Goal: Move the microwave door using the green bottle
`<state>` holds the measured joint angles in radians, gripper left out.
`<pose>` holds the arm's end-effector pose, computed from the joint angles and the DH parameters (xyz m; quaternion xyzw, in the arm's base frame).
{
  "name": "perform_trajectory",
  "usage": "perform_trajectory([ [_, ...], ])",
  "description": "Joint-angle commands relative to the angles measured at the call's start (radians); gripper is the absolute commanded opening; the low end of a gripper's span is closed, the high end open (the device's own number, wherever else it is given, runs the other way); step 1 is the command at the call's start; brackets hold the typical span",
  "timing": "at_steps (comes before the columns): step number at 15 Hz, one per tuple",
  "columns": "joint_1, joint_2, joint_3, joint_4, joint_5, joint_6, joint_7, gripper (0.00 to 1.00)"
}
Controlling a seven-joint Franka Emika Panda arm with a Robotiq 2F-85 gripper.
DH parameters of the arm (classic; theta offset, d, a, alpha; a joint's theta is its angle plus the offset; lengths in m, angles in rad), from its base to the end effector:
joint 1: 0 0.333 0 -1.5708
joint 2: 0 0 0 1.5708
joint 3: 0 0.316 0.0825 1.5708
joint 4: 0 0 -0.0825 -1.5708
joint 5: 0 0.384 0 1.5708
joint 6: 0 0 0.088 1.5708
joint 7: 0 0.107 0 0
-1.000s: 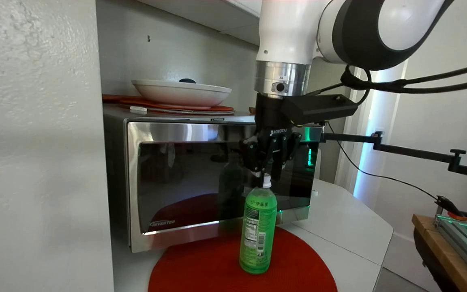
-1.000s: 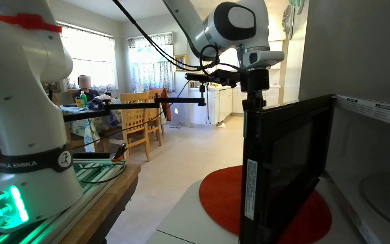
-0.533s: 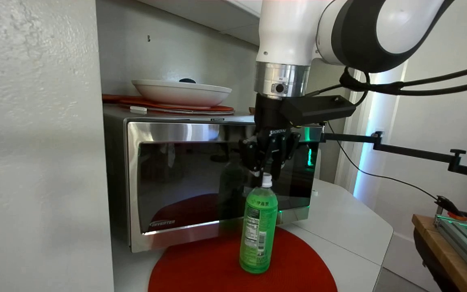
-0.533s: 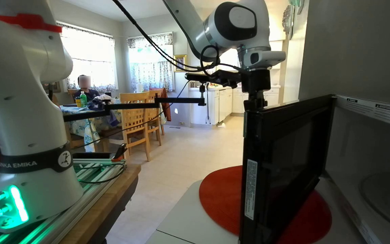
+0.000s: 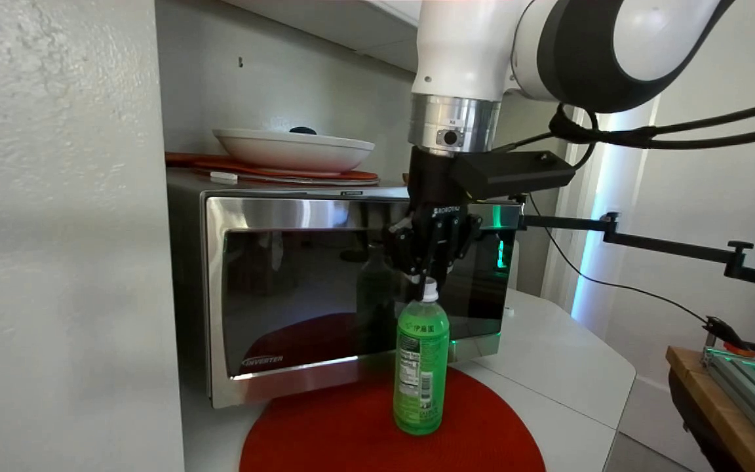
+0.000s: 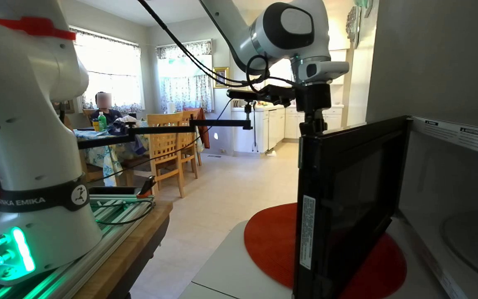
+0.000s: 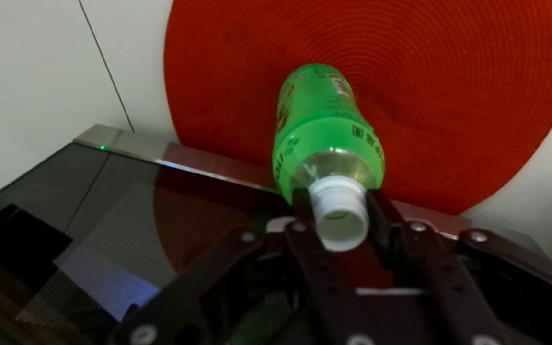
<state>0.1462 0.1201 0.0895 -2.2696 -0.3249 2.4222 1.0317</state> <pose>0.5195 0.1233 0.3090 0.9564 -0.2725 0.0748 0.0732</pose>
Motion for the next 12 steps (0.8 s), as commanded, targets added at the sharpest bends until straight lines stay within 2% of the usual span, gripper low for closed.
perform_trajectory([
  [1, 0.009, -0.045, -0.001, 0.021, 0.026, -0.093, -0.025, 0.08],
  [5, -0.007, -0.127, 0.006, 0.068, 0.054, -0.283, -0.060, 0.08],
  [9, -0.027, -0.212, 0.008, 0.144, 0.116, -0.545, -0.105, 0.08],
  [12, -0.053, -0.273, 0.003, 0.187, 0.125, -0.679, -0.119, 0.08],
])
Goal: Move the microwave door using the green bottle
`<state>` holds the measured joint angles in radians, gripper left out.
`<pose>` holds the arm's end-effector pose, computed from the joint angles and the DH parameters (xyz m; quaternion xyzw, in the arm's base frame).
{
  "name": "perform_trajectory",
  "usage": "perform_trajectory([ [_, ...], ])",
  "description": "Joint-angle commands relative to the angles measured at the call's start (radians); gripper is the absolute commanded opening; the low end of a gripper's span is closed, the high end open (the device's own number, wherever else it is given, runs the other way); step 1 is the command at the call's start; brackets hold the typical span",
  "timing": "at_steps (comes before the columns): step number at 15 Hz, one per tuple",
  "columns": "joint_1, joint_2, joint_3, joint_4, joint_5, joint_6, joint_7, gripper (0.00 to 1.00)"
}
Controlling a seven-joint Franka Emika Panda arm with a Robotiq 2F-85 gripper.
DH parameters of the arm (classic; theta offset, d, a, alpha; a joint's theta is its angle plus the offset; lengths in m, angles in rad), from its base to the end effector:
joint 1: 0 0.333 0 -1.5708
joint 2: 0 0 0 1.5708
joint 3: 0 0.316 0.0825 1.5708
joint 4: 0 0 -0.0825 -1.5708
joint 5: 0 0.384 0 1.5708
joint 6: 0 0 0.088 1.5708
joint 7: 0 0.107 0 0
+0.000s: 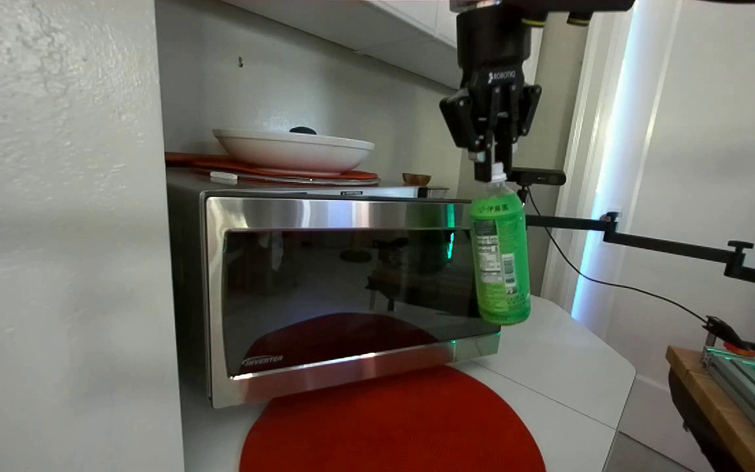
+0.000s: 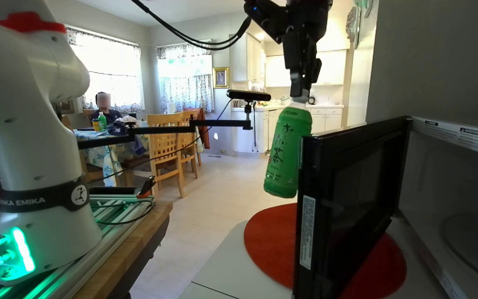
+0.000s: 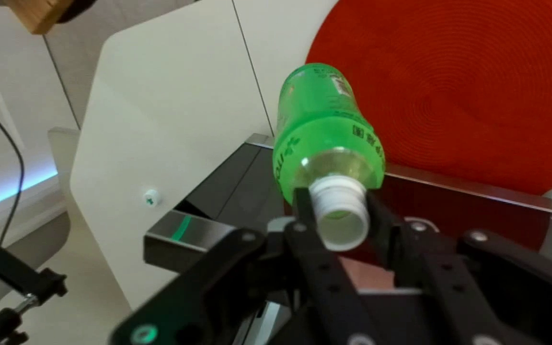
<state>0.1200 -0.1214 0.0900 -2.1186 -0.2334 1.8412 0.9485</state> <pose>0.4913 0.0869 0.4555 0.9370 -0.3208 -0.0023 0.1387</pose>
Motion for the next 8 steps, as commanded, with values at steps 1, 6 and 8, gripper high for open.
perform_trajectory([
  [1, -0.036, -0.047, 0.000, 0.045, 0.036, -0.126, -0.042, 0.08],
  [6, -0.087, -0.110, -0.011, 0.105, 0.040, -0.251, -0.038, 0.08],
  [8, -0.112, -0.126, -0.014, 0.113, 0.020, -0.276, -0.010, 0.08],
])
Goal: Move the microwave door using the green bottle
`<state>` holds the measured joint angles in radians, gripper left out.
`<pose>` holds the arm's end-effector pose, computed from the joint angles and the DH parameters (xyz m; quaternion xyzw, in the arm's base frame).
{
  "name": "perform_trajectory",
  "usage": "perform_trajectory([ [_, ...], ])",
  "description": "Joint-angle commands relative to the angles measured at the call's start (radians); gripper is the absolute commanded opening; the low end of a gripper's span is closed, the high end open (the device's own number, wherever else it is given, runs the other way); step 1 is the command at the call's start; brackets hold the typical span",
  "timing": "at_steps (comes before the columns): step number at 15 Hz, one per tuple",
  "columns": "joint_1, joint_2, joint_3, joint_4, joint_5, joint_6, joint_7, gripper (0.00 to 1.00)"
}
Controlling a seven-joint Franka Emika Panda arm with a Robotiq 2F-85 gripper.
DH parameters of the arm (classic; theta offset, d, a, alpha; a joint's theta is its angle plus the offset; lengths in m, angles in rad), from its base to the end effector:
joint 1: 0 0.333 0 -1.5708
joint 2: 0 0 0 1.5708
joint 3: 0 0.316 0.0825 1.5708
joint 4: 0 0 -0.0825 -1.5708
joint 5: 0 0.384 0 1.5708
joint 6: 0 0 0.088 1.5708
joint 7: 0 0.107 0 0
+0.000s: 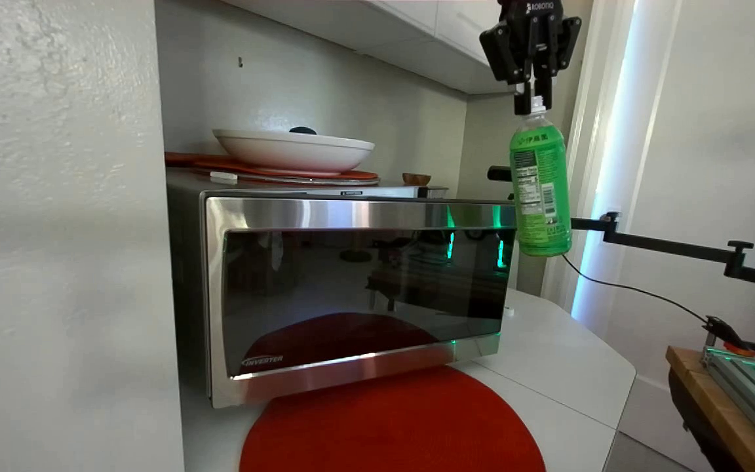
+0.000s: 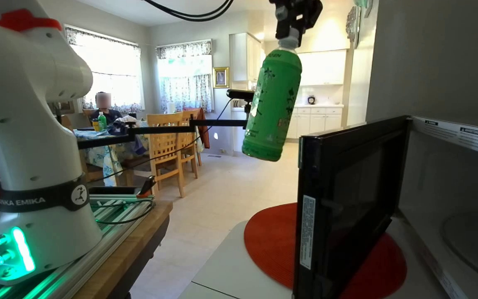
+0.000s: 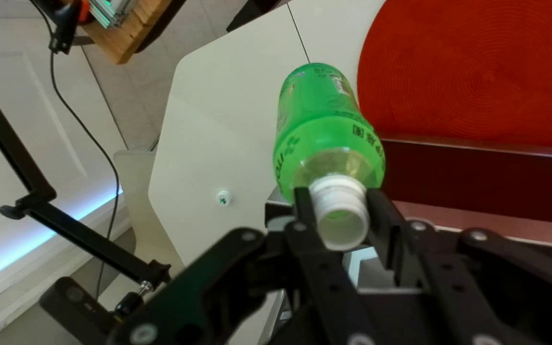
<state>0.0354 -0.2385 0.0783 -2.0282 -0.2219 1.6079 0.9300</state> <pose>0.4654 0.0330 0.5381 0.9123 -0.3812 -0.0195 0.1483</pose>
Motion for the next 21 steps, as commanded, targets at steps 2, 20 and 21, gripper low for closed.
perform_trajectory([
  [2, -0.057, -0.019, -0.012, 0.025, -0.009, -0.044, 0.046, 0.08],
  [20, -0.163, -0.042, -0.044, -0.074, -0.208, 0.041, 0.368, 0.08],
  [21, -0.164, -0.041, -0.048, -0.088, -0.215, 0.059, 0.386, 0.08],
])
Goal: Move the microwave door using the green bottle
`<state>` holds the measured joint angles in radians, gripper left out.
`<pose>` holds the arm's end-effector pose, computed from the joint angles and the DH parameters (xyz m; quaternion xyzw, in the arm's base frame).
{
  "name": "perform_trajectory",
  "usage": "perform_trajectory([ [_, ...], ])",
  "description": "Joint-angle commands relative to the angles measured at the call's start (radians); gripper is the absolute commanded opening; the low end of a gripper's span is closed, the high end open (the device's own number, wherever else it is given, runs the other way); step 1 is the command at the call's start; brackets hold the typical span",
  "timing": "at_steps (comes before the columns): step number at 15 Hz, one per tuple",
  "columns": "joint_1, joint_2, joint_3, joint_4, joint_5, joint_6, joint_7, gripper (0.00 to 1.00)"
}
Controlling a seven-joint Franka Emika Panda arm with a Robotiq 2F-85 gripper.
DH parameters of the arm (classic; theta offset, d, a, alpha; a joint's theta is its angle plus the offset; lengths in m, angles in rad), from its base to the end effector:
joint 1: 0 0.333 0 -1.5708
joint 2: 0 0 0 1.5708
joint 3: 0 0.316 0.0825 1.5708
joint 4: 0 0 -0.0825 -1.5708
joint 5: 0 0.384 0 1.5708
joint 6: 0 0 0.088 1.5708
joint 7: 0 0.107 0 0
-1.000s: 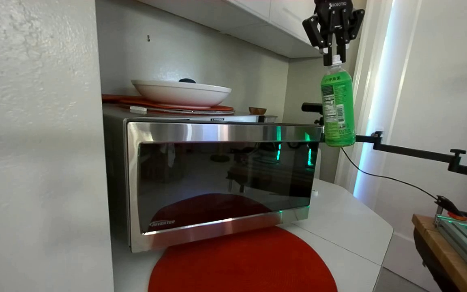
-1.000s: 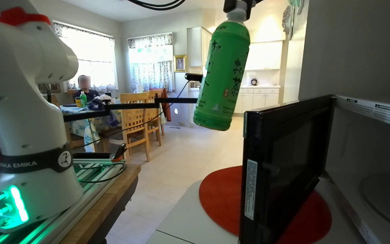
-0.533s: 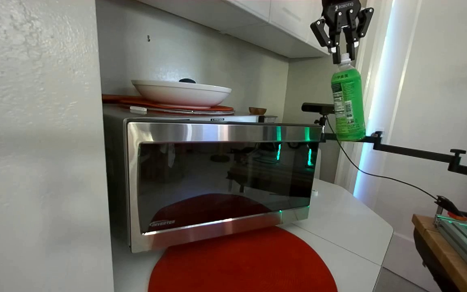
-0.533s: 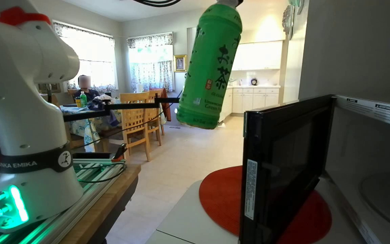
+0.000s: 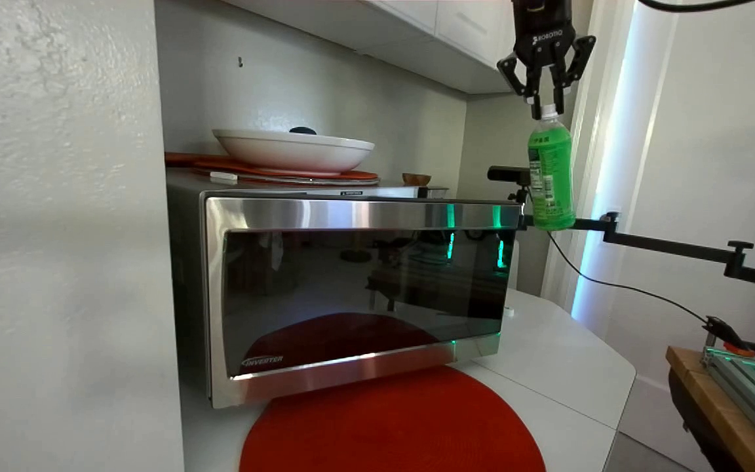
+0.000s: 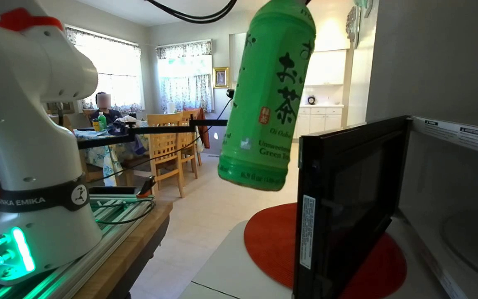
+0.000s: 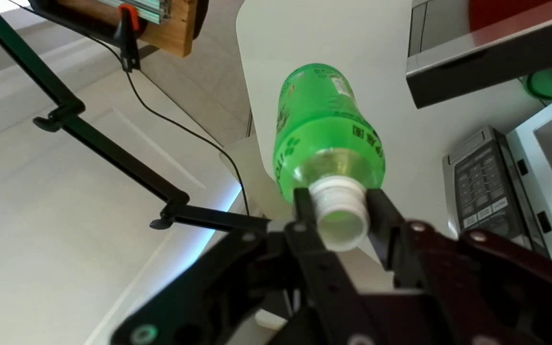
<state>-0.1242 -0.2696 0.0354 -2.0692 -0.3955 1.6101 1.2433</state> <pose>0.4509 -0.0788 0.5392 0.7823 -0.5827 0.0307 0.2178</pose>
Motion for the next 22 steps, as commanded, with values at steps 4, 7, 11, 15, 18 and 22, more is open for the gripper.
perform_trajectory([
  [4, -0.009, -0.005, -0.015, -0.086, -0.072, 0.117, 0.128, 0.08],
  [7, -0.010, -0.004, -0.023, -0.103, -0.077, 0.163, 0.146, 0.08],
  [11, -0.009, -0.008, -0.028, -0.135, -0.097, 0.272, 0.143, 0.08],
  [15, -0.009, -0.013, -0.028, -0.169, -0.098, 0.419, 0.133, 0.08],
  [18, -0.009, -0.020, -0.023, -0.189, -0.104, 0.528, 0.123, 0.08],
  [22, 0.004, -0.018, -0.029, -0.193, -0.029, 0.603, 0.076, 0.08],
])
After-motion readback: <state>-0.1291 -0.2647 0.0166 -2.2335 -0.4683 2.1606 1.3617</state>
